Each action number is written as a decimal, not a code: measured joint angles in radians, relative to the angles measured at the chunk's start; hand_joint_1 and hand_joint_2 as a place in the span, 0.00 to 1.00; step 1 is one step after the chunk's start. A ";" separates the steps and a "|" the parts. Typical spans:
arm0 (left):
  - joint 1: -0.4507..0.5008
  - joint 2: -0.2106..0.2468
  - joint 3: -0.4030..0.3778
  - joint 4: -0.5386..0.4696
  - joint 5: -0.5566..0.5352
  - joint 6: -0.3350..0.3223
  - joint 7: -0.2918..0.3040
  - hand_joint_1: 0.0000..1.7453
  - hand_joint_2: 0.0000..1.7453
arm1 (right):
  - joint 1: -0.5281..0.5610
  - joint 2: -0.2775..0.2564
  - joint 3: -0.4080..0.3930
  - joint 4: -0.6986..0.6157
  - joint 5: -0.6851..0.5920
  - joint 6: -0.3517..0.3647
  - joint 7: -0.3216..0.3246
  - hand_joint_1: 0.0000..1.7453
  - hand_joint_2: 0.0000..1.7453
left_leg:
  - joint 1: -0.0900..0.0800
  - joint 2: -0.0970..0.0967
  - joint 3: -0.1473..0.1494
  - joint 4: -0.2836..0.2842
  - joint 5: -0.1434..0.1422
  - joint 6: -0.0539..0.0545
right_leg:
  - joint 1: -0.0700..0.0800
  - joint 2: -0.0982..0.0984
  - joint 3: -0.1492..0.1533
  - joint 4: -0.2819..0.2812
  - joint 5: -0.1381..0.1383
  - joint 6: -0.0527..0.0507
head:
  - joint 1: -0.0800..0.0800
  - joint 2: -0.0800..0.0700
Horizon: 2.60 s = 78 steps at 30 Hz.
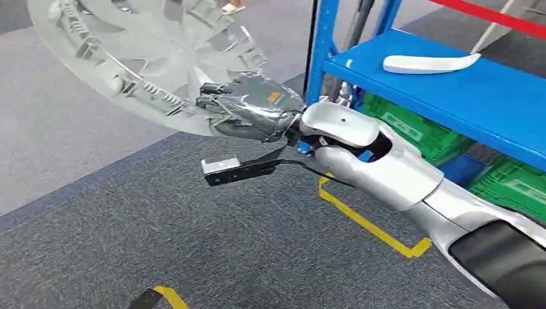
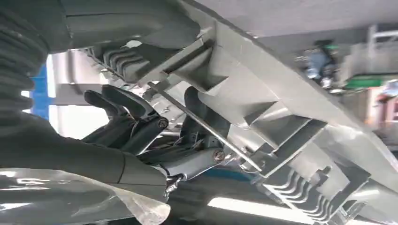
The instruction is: Take the parts from the cabinet and place them on the table.
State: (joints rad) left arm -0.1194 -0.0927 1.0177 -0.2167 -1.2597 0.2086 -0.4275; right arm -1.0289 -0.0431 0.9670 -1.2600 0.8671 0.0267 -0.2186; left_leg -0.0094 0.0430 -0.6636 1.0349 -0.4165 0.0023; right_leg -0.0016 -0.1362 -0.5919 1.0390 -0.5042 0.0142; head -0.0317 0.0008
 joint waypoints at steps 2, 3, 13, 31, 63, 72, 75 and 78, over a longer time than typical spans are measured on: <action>0.000 -0.002 0.000 0.000 0.014 0.004 -0.034 0.00 1.00 | 0.001 -0.001 0.000 0.003 -0.001 -0.003 0.000 1.00 1.00 | 0.008 -0.021 0.008 -0.007 0.004 0.013 | -0.010 0.084 -0.024 0.041 -0.031 0.007 | 0.000 0.000; -0.005 -0.001 0.001 0.000 0.018 0.000 -0.043 0.00 1.00 | 0.002 -0.002 0.000 0.003 -0.001 -0.007 -0.001 1.00 1.00 | 0.009 -0.032 0.007 -0.006 0.004 0.023 | -0.010 0.113 -0.056 0.109 -0.065 0.004 | 0.004 0.000; -0.010 0.000 0.008 0.000 0.031 -0.101 -0.053 0.00 1.00 | 0.004 -0.004 0.015 0.011 -0.001 -0.016 -0.003 1.00 1.00 | 0.019 -0.170 -0.010 0.013 0.001 0.002 | -0.018 0.218 -0.038 0.023 0.018 0.003 | 0.005 0.000; -0.012 0.000 0.008 0.001 0.028 -0.096 -0.052 0.00 1.00 | -0.004 0.005 0.013 0.013 -0.003 -0.017 -0.006 1.00 1.00 | -0.005 -0.006 -0.002 0.001 0.001 0.009 | 0.006 0.009 0.016 -0.001 -0.014 0.002 | -0.007 0.000; 0.009 -0.003 -0.003 0.001 0.012 -0.091 -0.040 0.00 1.00 | 0.015 -0.053 -0.002 0.002 -0.010 -0.025 -0.007 1.00 1.00 | 0.000 -0.014 0.016 -0.011 0.003 0.018 | -0.003 0.056 0.003 0.008 -0.018 0.010 | -0.013 0.000; 0.005 -0.004 -0.004 0.001 0.011 -0.089 -0.039 0.00 1.00 | 0.040 -0.086 -0.009 -0.001 -0.008 -0.034 -0.008 1.00 1.00 | 0.007 -0.144 0.023 -0.005 -0.003 0.026 | -0.011 0.182 -0.076 0.044 0.062 0.006 | -0.006 0.000; 0.005 -0.003 -0.004 0.001 0.012 -0.089 -0.038 0.00 1.00 | 0.040 -0.090 -0.010 -0.002 -0.007 -0.037 -0.008 1.00 1.00 | 0.014 -0.177 0.006 0.003 -0.001 0.011 | -0.014 0.214 -0.046 0.002 0.047 0.003 | -0.007 0.000; 0.015 0.003 -0.004 0.001 0.011 -0.089 -0.038 0.00 1.00 | 0.040 -0.090 -0.010 -0.004 -0.005 -0.037 -0.008 1.00 1.00 | 0.016 -0.187 0.003 0.003 -0.006 -0.003 | -0.020 0.177 -0.034 -0.009 0.049 -0.010 | -0.005 0.000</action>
State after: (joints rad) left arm -0.1042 -0.0896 1.0136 -0.2156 -1.2482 0.1194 -0.4654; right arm -0.9894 -0.1328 0.9567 -1.2638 0.8618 -0.0103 -0.2266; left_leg 0.0064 -0.1437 -0.6609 1.0382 -0.4223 -0.0011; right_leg -0.0221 0.0405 -0.6258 1.0300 -0.4552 0.0040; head -0.0370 0.0008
